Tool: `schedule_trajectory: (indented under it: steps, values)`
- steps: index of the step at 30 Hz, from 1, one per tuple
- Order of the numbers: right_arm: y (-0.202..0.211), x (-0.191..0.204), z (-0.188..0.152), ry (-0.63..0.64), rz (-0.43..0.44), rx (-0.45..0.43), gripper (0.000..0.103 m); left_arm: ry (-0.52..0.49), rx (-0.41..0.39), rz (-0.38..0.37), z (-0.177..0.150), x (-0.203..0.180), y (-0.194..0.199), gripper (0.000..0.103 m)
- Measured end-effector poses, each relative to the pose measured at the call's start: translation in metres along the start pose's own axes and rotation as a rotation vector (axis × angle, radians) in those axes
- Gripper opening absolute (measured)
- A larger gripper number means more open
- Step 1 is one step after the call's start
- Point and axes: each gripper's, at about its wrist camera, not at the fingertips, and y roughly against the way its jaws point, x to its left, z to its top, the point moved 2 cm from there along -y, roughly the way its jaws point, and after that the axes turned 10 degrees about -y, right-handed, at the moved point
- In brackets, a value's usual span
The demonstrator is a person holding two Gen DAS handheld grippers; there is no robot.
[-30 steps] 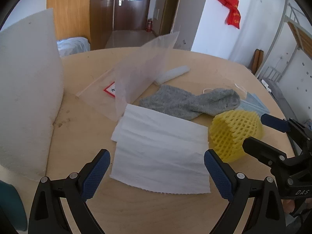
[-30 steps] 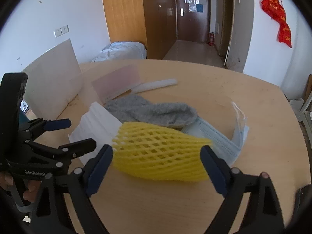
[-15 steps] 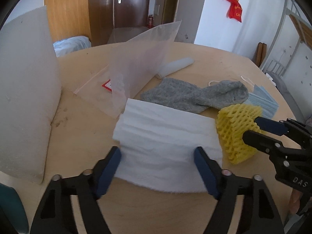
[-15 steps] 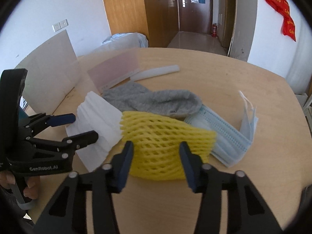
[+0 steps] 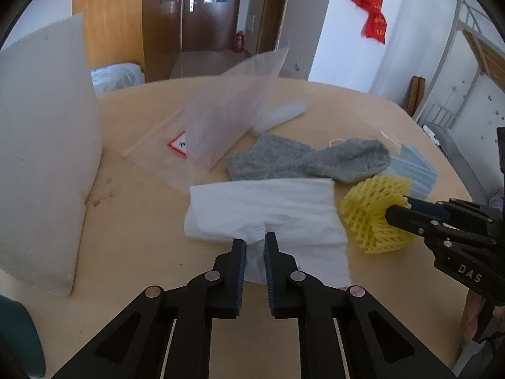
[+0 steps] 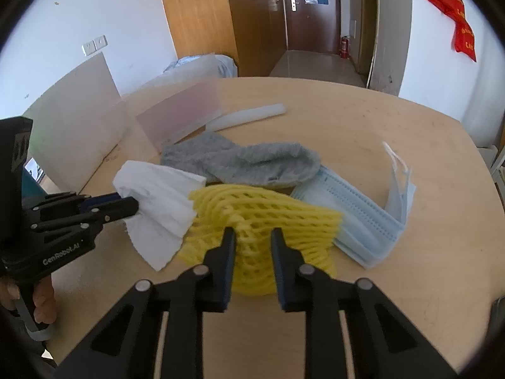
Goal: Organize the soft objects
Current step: 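Close the left gripper on the tissue while the right gripper grasps the yellow net, then carry the tissue with the left tool and the net with the right tool to the foam box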
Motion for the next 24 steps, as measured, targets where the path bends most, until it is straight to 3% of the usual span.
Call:
schedule_trajectory:
  steps: [6, 24]
  values:
    - [0.006, -0.003, 0.001, -0.021, 0.032, -0.008, 0.015, -0.006, -0.043, 0.000, 0.002, -0.001, 0.016, 0.009]
    - [0.064, 0.023, -0.009, 0.033, -0.006, -0.145, 0.014, -0.006, -0.166, 0.047, -0.009, -0.015, 0.082, 0.009]
